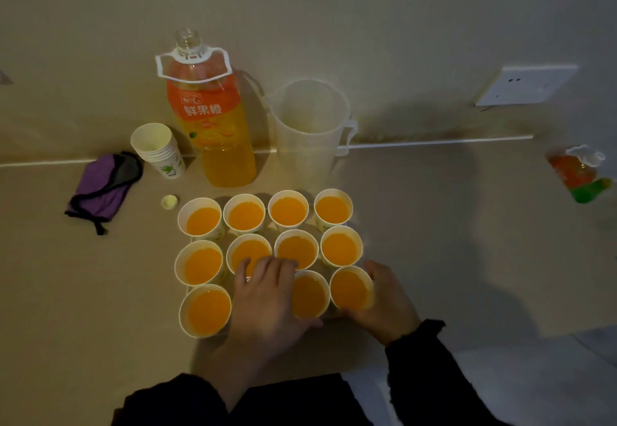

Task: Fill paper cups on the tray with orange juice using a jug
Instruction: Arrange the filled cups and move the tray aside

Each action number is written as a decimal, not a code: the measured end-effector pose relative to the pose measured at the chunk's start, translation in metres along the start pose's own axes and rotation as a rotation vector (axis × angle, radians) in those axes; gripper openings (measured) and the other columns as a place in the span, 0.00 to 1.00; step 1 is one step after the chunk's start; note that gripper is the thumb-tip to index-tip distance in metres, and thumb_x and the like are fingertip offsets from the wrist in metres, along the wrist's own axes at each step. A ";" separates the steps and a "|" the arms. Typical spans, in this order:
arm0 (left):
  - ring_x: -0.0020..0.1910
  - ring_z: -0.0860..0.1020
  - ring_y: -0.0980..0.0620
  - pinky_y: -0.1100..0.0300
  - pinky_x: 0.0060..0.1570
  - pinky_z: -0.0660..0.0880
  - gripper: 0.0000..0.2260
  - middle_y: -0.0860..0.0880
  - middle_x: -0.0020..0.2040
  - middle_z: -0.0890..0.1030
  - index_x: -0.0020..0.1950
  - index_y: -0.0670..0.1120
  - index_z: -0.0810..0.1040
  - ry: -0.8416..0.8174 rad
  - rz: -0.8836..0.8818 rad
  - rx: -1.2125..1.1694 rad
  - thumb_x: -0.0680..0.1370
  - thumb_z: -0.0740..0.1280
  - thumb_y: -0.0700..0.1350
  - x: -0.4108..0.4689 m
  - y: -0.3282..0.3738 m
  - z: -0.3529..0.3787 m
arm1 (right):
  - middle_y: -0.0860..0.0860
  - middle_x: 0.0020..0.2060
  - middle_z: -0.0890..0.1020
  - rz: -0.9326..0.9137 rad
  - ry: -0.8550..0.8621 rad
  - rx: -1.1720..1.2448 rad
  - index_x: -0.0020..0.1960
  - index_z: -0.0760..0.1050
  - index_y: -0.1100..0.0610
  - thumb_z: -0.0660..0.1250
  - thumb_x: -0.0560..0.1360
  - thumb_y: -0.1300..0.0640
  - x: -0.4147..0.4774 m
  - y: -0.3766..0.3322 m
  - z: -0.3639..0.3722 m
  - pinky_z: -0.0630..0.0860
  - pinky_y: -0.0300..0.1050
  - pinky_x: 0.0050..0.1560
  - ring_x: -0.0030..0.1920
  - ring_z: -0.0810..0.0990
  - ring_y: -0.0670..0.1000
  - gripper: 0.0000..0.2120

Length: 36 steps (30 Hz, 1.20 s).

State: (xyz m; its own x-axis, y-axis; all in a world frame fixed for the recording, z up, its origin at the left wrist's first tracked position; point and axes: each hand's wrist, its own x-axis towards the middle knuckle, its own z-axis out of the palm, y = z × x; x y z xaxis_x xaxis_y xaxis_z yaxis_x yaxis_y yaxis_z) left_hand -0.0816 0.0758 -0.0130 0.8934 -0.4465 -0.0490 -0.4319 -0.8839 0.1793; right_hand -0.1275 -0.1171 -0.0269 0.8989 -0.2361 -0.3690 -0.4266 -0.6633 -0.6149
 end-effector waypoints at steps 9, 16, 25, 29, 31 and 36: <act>0.55 0.78 0.41 0.40 0.56 0.73 0.43 0.43 0.53 0.80 0.57 0.43 0.79 -0.016 -0.062 0.026 0.48 0.78 0.65 -0.005 0.021 0.013 | 0.49 0.57 0.76 -0.049 0.126 0.113 0.62 0.71 0.53 0.67 0.69 0.39 -0.006 0.012 0.029 0.76 0.47 0.55 0.57 0.75 0.47 0.27; 0.51 0.79 0.41 0.42 0.53 0.74 0.46 0.43 0.51 0.80 0.59 0.44 0.79 -0.039 -0.090 0.086 0.47 0.78 0.67 -0.009 0.023 0.017 | 0.51 0.61 0.74 -0.096 0.127 0.020 0.68 0.66 0.54 0.69 0.72 0.46 -0.003 0.014 0.030 0.71 0.38 0.55 0.60 0.73 0.48 0.28; 0.50 0.81 0.42 0.39 0.56 0.72 0.43 0.45 0.47 0.83 0.59 0.44 0.79 0.021 -0.091 0.120 0.50 0.77 0.67 -0.007 0.021 0.023 | 0.55 0.65 0.73 -0.097 0.132 -0.075 0.73 0.61 0.58 0.72 0.69 0.47 0.003 0.019 0.036 0.71 0.44 0.57 0.63 0.73 0.54 0.38; 0.50 0.81 0.43 0.37 0.57 0.70 0.38 0.45 0.46 0.83 0.60 0.43 0.78 0.080 -0.062 0.116 0.55 0.77 0.61 -0.008 0.019 0.027 | 0.53 0.68 0.68 -0.074 0.106 -0.092 0.75 0.56 0.55 0.72 0.70 0.49 0.003 0.018 0.036 0.72 0.46 0.62 0.67 0.69 0.51 0.41; 0.49 0.81 0.43 0.37 0.57 0.70 0.39 0.45 0.46 0.83 0.60 0.43 0.78 0.089 -0.053 0.128 0.54 0.78 0.59 -0.008 0.018 0.028 | 0.52 0.70 0.66 -0.057 0.079 -0.083 0.76 0.53 0.53 0.73 0.70 0.50 0.002 0.017 0.035 0.71 0.46 0.63 0.68 0.67 0.51 0.42; 0.48 0.82 0.45 0.35 0.58 0.69 0.40 0.46 0.45 0.83 0.60 0.43 0.78 0.104 -0.035 0.129 0.51 0.79 0.59 -0.006 0.015 0.030 | 0.52 0.71 0.64 -0.062 0.069 -0.074 0.76 0.52 0.53 0.72 0.72 0.51 -0.002 0.011 0.027 0.68 0.43 0.64 0.69 0.67 0.50 0.41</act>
State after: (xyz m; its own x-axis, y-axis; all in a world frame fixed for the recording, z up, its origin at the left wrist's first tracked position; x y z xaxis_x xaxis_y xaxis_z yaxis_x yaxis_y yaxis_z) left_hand -0.0976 0.0611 -0.0392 0.9134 -0.4039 0.0501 -0.4062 -0.9123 0.0516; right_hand -0.1366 -0.1047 -0.0522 0.9292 -0.2398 -0.2812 -0.3638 -0.7279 -0.5812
